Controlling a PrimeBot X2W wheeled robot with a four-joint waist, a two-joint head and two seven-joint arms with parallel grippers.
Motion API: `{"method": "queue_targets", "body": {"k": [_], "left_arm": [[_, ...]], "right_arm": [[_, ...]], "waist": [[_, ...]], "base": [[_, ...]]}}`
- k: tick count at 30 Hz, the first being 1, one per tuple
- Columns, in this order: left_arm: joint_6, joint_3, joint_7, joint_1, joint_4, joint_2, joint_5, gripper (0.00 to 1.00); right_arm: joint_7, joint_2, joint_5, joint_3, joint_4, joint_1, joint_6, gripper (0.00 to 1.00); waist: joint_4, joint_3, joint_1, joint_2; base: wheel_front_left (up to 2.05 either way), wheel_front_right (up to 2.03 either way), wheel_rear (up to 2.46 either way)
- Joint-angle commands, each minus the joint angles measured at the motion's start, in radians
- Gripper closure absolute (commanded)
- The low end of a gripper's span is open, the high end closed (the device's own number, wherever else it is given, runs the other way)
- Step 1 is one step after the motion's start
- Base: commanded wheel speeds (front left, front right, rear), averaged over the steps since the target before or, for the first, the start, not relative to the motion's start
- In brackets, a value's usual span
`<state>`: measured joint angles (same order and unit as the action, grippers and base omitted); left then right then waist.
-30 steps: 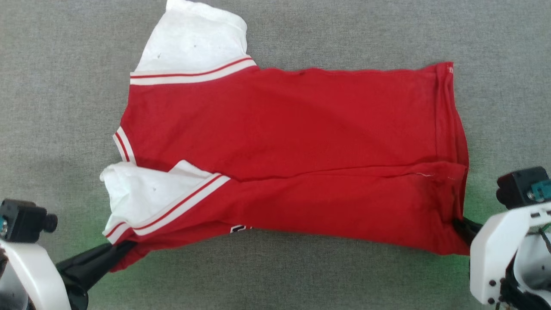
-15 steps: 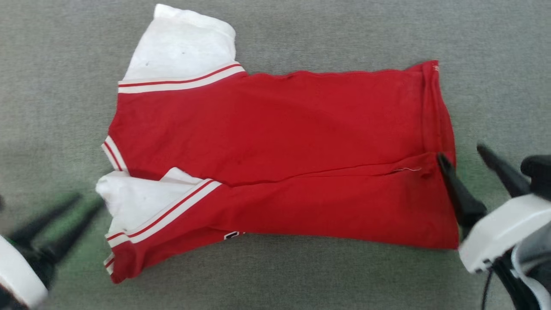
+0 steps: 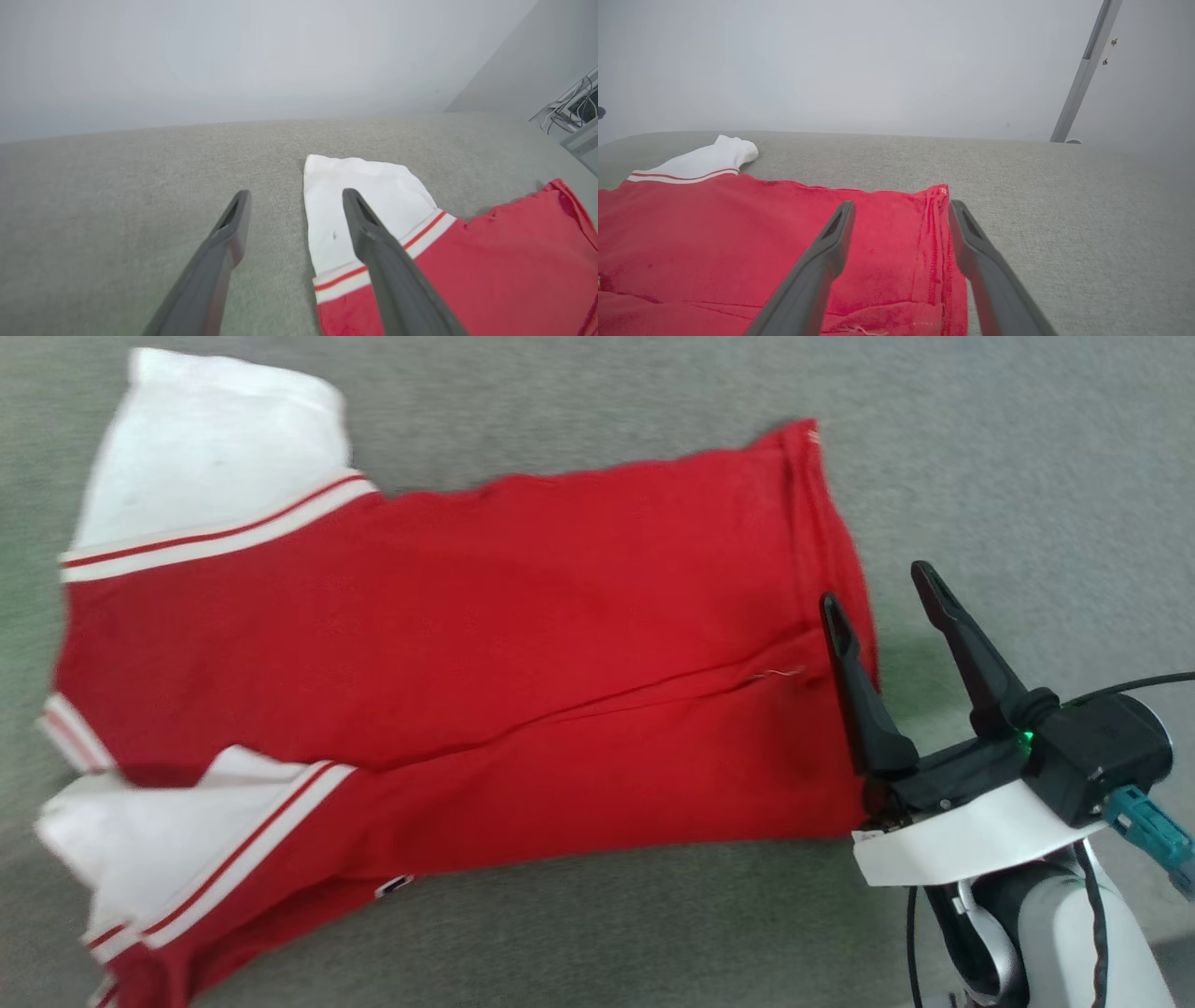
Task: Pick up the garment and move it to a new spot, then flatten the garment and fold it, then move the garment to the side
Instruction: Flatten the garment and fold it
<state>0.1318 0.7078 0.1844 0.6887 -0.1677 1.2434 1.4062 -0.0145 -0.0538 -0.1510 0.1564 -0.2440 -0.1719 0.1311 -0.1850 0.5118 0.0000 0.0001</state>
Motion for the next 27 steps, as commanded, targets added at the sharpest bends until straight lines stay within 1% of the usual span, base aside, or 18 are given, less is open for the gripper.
{"method": "queue_targets", "body": {"k": [1,6,13,15,17,20,21,23,24,26,27], "left_arm": [[-0.002,0.004,-0.031,0.038,-0.003,0.0,-0.018,0.0],[-0.002,0.049,-0.247,0.213,-0.039,0.019,-0.069,0.0],[-0.002,0.121,-0.568,0.376,-0.092,0.048,-0.03,0.0],[-0.002,0.132,-0.636,0.412,-0.106,0.066,-0.016,0.0],[-0.002,0.151,-0.699,0.44,-0.116,0.072,-0.023,0.0],[-0.002,0.171,-0.784,0.48,-0.13,0.061,-0.002,0.0],[-0.002,0.171,-0.784,0.48,-0.13,0.061,-0.002,0.0],[-0.002,0.186,-0.837,0.496,-0.116,0.049,0.018,0.0],[-0.001,0.191,-0.86,0.503,-0.107,0.044,0.036,0.39],[-0.001,0.196,-0.892,0.515,-0.091,0.04,0.066,1.0],[-0.001,0.198,-0.901,0.521,-0.085,0.04,0.069,1.0]], "right_arm": [[0.016,0.004,-0.002,0.001,0.006,-0.012,-0.001,0.0],[0.072,0.004,-0.036,0.013,0.012,-0.017,-0.001,0.0],[0.111,0.004,-0.068,0.057,0.033,-0.013,-0.001,0.0],[0.117,0.004,-0.081,0.068,0.038,-0.014,-0.001,0.0],[0.121,0.004,-0.084,0.076,0.039,-0.013,-0.001,0.0],[0.123,0.004,-0.086,0.085,0.037,-0.014,-0.001,0.0],[0.123,0.004,-0.086,0.085,0.037,-0.014,-0.001,0.0],[0.115,0.004,-0.085,0.087,0.039,-0.019,-0.001,0.0],[0.111,0.004,-0.087,0.087,0.04,-0.023,-0.001,0.0],[0.09,0.004,-0.076,0.083,0.038,-0.039,-0.001,0.0],[0.075,0.004,-0.07,0.081,0.036,-0.049,-0.001,0.0]], "waist": [[-0.054,0.046,0.0,-0.0001],[-0.116,0.089,0.0,-0.0001],[-0.181,0.126,0.0,-0.0001],[-0.196,0.135,0.0,-0.0001],[-0.204,0.143,0.0,-0.0001],[-0.21,0.155,0.0,-0.0001],[-0.21,0.155,0.0,-0.0001],[-0.211,0.159,0.0,-0.0001],[-0.21,0.161,0.0,-0.0001],[-0.205,0.165,0.0,-0.0001],[-0.203,0.165,0.0,-0.0001]], "base": [[0.0,0.0,0.0],[0.0,0.0,0.0],[0.0,0.0,0.0],[0.0,0.0,0.0],[0.0,0.0,0.0],[0.0,0.0,0.0],[0.0,0.0,0.0],[0.0,0.0,0.0],[0.0,0.0,0.0],[0.0,0.0,0.0],[0.0,0.0,0.0]]}}
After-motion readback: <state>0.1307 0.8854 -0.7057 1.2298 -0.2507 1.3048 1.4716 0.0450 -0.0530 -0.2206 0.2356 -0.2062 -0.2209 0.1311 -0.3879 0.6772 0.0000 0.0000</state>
